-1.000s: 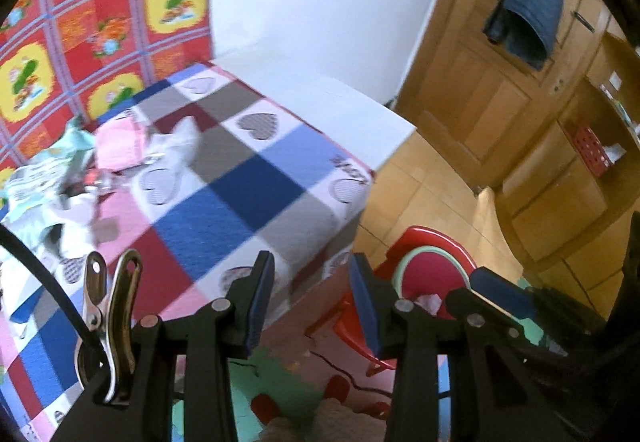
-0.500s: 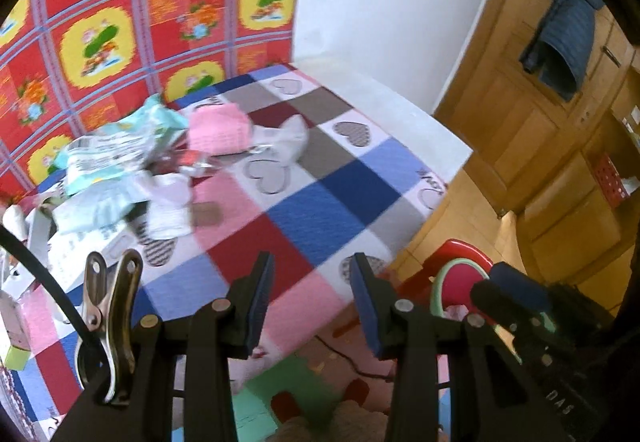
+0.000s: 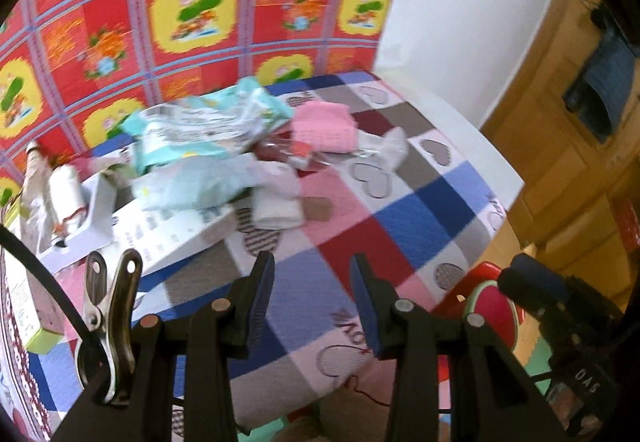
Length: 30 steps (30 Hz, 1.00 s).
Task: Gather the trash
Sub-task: 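Move both grippers back over the bed toward the light blue mask, then lower both grippers onto the light blue face mask and close them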
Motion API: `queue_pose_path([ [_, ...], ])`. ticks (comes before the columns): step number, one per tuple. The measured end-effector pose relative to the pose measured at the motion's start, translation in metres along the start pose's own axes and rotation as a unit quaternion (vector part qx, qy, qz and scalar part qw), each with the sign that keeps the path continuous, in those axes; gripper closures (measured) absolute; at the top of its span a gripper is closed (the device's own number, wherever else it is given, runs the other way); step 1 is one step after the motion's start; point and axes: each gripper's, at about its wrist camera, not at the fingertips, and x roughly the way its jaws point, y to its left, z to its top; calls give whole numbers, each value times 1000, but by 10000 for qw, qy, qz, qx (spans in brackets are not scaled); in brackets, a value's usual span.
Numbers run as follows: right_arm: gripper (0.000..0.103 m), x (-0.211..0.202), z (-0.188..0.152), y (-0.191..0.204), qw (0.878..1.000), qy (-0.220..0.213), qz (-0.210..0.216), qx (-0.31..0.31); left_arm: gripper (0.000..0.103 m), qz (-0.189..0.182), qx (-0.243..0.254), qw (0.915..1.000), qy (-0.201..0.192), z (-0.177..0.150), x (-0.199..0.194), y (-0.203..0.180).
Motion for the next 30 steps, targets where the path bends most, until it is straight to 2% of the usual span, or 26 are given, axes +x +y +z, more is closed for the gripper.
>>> queue_pose_path([
  [11, 71, 68, 47, 27, 9940, 436, 828, -570, 62, 488, -742, 9960, 4, 18, 8, 52],
  [16, 69, 103, 69, 28, 9881, 752, 1224, -558, 62, 695, -1140, 9910, -9, 30, 13, 73],
  [18, 65, 118, 78, 29, 9860, 877, 1292, -590, 58, 783, -1353, 9877, 17, 33, 18, 84],
  [22, 65, 143, 91, 34, 9810, 1128, 1441, -639, 57, 829, -1698, 9820, 23, 37, 25, 99],
  [30, 64, 187, 103, 44, 9686, 1624, 1745, -714, 47, 940, -2042, 9742, 190, 44, 45, 114],
])
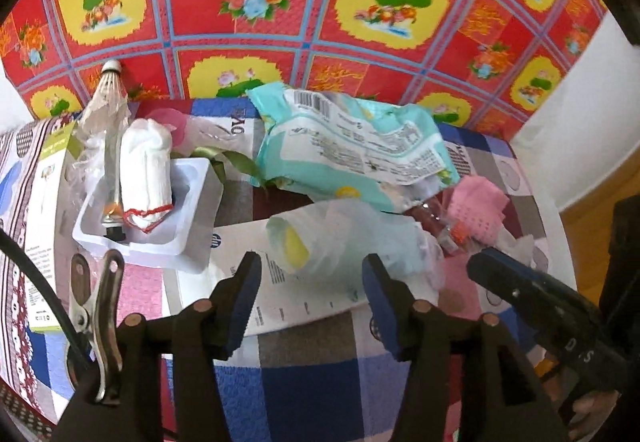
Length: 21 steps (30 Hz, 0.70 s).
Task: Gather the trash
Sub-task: 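Lower both grippers onto the light blue face mask and close them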
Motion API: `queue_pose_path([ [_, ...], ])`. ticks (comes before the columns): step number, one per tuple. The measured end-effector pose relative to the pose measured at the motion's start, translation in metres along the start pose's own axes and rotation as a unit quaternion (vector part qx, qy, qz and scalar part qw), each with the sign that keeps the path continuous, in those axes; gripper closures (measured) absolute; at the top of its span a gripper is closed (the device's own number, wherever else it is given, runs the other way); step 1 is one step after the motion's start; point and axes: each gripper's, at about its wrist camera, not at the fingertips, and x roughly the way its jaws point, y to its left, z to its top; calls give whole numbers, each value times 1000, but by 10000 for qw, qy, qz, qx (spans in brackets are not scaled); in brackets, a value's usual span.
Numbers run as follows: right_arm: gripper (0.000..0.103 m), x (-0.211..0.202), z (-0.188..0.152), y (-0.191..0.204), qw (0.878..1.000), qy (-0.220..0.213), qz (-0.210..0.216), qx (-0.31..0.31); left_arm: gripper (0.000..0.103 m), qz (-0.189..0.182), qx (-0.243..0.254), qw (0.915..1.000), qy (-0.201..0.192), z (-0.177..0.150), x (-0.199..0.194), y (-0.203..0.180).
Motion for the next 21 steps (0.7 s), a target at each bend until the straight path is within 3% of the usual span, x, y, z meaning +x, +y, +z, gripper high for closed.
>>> queue_pose_path([
  [11, 62, 39, 13, -8, 9979, 550, 336, 88, 42, 207, -233, 9994, 180, 6, 23, 6],
  [19, 62, 45, 12, -2, 9984, 482, 266, -100, 42, -125, -463, 9985, 261, 10, 31, 10],
  [21, 70, 43, 11, 2, 9986, 419, 243, -229, 43, -224, -506, 9982, 223, 10, 31, 11],
])
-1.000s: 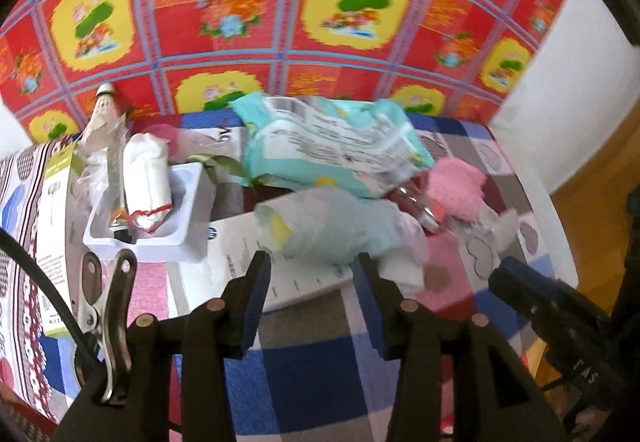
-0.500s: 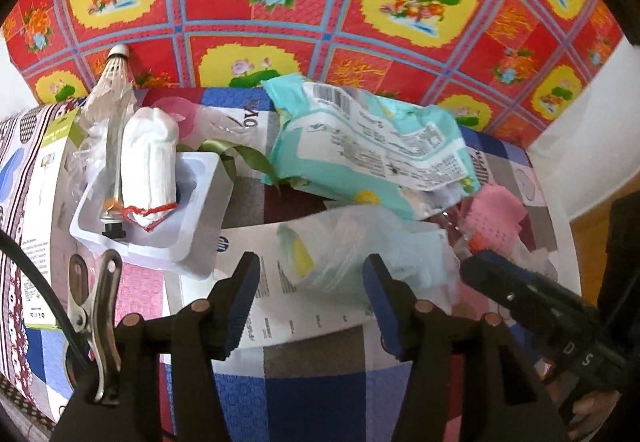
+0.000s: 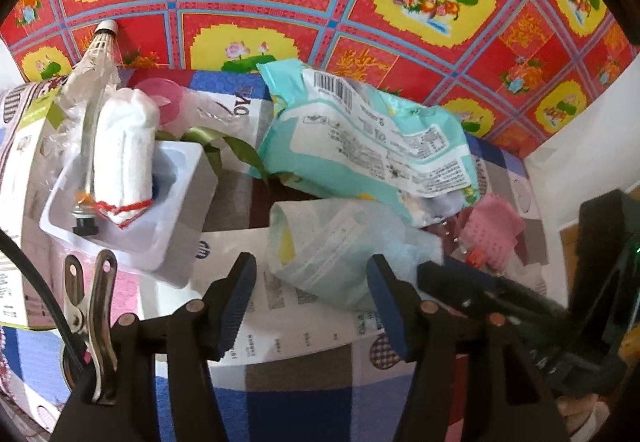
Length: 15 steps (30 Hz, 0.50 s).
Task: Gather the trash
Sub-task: 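Lower both grippers onto the light blue face mask and close them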
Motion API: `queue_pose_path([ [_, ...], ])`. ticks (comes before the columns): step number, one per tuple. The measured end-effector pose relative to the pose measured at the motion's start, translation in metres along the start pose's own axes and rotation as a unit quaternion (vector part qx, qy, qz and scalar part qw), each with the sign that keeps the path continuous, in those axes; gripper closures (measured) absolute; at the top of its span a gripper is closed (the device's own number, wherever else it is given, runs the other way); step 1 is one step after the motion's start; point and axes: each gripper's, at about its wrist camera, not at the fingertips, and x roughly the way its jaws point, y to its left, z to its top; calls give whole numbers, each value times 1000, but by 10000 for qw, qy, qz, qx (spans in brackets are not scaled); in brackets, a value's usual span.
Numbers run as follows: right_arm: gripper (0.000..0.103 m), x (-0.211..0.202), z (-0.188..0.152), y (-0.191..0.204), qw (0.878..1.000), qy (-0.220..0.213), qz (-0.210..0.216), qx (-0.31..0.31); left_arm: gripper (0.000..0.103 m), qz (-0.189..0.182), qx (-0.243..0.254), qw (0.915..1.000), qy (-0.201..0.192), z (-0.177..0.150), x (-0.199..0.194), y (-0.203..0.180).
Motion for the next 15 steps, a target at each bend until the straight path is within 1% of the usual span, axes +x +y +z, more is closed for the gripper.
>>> queue_pose_path([
  [1, 73, -1, -1, 3, 10000, -34, -7, -60, 44, -65, 12, 10000, 5, 0, 0, -1],
  [2, 77, -3, -1, 5, 9999, -85, -36, -120, 51, -117, 52, 9999, 9, 0, 1, -3],
  [4, 79, -6, -1, 9, 9996, -182, -93, -214, 56, -75, 195, 9998, -79, -2, -1, -7],
  [5, 81, -9, -1, 13, 9993, -246, -102, -268, 61, -56, 251, 9996, -109, -2, -2, -9],
  [8, 82, -17, 0, 19, 9984, -398, -94, -387, 68, -7, 428, 9989, -191, -3, -7, -13],
  [9, 82, -20, 0, 21, 9980, -453, -82, -428, 69, -37, 435, 9988, -212, -4, -10, -13],
  [15, 83, -35, -4, 37, 9957, -705, -90, -594, 70, -138, 475, 9981, -365, -6, -25, -10],
])
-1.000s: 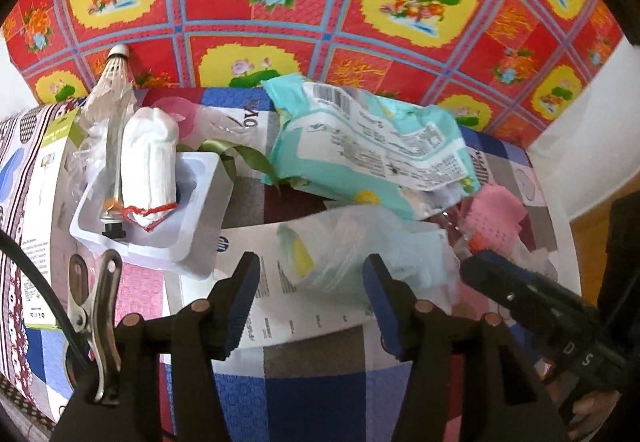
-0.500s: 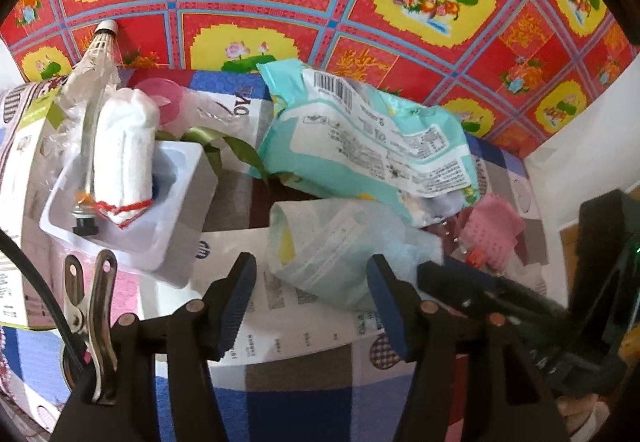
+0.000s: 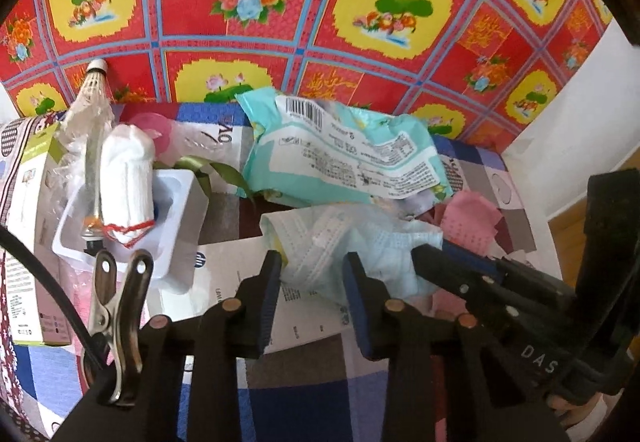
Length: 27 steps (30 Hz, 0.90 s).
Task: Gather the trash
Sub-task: 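Lower both grippers onto the light blue face mask and close them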
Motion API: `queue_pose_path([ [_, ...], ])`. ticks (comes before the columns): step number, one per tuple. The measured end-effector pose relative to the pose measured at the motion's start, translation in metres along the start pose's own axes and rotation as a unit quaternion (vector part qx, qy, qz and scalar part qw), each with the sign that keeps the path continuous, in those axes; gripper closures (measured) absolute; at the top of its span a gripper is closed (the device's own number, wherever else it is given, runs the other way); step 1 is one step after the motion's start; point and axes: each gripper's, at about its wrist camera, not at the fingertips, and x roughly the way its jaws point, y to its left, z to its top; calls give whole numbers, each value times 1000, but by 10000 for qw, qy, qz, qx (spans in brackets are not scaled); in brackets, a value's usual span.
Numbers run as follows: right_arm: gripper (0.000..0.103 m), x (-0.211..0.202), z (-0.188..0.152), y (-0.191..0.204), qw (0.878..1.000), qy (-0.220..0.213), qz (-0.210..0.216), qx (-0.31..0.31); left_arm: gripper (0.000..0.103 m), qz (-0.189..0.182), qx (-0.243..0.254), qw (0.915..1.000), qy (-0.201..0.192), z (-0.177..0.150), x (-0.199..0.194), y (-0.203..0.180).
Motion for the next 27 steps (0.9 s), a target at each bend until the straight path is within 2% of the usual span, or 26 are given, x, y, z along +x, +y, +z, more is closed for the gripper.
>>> queue_pose_path([
  [10, 83, -24, -15, 18, 9997, -245, -94, 31, 70, -129, 179, 9995, -229, -6, -27, -2],
  [16, 83, -42, -32, 27, 9989, -409, -127, 176, 70, -203, 447, 9984, -273, -15, -38, -8],
  [21, 83, -57, -48, 39, 9972, -563, -457, 154, 71, -449, 630, 9968, -176, -24, -44, -15],
  [27, 83, -72, -67, 38, 9946, -673, -645, 455, 72, -529, 1086, 9925, -188, -37, -51, -29],
])
